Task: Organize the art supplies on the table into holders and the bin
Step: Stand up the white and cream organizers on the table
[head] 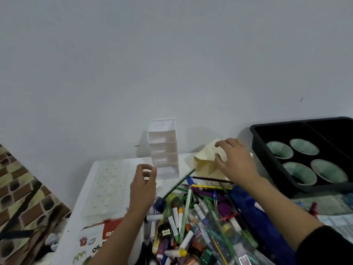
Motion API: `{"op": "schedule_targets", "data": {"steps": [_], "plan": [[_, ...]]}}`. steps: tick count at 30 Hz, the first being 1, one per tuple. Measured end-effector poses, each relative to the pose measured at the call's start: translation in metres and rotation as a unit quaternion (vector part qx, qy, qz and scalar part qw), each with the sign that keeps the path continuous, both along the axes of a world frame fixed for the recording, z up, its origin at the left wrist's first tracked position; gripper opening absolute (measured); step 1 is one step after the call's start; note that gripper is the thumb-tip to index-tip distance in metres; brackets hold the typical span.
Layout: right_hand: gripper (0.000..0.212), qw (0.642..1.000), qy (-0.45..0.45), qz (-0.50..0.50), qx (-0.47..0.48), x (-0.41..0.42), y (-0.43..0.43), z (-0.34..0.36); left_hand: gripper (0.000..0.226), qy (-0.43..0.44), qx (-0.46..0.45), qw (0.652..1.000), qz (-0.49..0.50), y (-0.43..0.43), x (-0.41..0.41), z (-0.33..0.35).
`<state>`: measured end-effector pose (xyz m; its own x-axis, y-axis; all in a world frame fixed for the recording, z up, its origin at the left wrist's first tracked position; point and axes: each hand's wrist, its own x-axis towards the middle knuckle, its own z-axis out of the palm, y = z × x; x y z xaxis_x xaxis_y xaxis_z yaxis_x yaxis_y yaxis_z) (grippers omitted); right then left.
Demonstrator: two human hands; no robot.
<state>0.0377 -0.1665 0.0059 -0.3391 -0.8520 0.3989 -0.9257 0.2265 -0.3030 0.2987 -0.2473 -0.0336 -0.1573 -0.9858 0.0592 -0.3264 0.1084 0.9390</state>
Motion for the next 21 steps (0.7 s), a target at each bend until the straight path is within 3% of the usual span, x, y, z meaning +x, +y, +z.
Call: {"op": "schedule_targets", "data": {"steps": [3, 5, 7, 10, 14, 18, 21], "plan": [[0.058, 0.992, 0.018, -0.008, 0.122, -0.024, 0.006, -0.005, 0.013, -0.004, -0.016, 0.999, -0.042, 0.007, -0.018, 0.004], [0.064, 0.982, 0.001, 0.005, 0.188, -0.036, 0.008, -0.011, 0.012, -0.034, -0.035, 0.994, -0.093, 0.013, -0.037, 0.008], [0.058, 0.980, -0.001, 0.017, 0.198, -0.045, 0.010, -0.015, 0.017, -0.075, -0.046, 0.986, -0.140, 0.018, -0.060, 0.009], [0.051, 0.983, -0.014, 0.037, 0.178, -0.056, 0.013, -0.015, 0.042, -0.163, -0.067, 0.966, -0.190, 0.021, -0.095, 0.006], [0.045, 0.982, -0.068, 0.052, 0.171, -0.068, 0.007, -0.015, 0.053, -0.279, -0.068, 0.939, -0.190, 0.022, -0.133, 0.005], [0.041, 0.979, -0.146, 0.035, 0.138, -0.080, 0.003, -0.015, 0.052, -0.208, -0.092, 0.963, -0.145, 0.024, -0.157, 0.011], [0.035, 0.956, -0.272, 0.003, 0.109, -0.091, -0.001, -0.016, 0.052, -0.118, -0.111, 0.977, -0.139, 0.018, -0.171, 0.014]]}}
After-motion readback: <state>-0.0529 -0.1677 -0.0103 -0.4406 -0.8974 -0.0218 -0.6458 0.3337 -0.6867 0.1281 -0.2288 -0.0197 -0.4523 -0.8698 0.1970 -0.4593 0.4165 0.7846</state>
